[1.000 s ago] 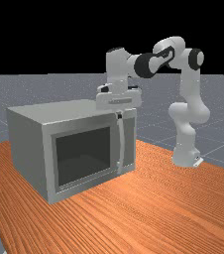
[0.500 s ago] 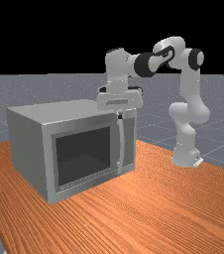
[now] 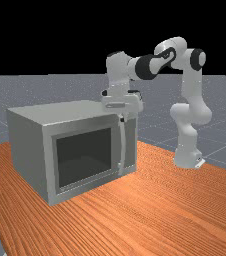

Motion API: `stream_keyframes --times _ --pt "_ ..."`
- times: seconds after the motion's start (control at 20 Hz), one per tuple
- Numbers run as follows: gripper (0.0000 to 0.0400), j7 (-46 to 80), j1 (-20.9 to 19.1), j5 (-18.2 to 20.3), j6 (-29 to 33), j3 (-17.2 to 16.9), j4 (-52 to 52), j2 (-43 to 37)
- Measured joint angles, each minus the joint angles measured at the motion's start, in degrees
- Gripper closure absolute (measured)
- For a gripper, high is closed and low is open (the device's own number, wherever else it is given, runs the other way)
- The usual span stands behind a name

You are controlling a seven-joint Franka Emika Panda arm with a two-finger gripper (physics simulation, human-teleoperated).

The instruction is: Open the microwave

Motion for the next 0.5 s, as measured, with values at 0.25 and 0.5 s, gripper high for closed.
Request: stream_keyframes --times 0.25,0.5 --pt "0.0400 10.49 0.01 1.08 -0.15 -0.38 0.09 0.17" --pt "0.0400 20.32 -0.08 2.35 -0.30 -0.79 0.08 0.22"
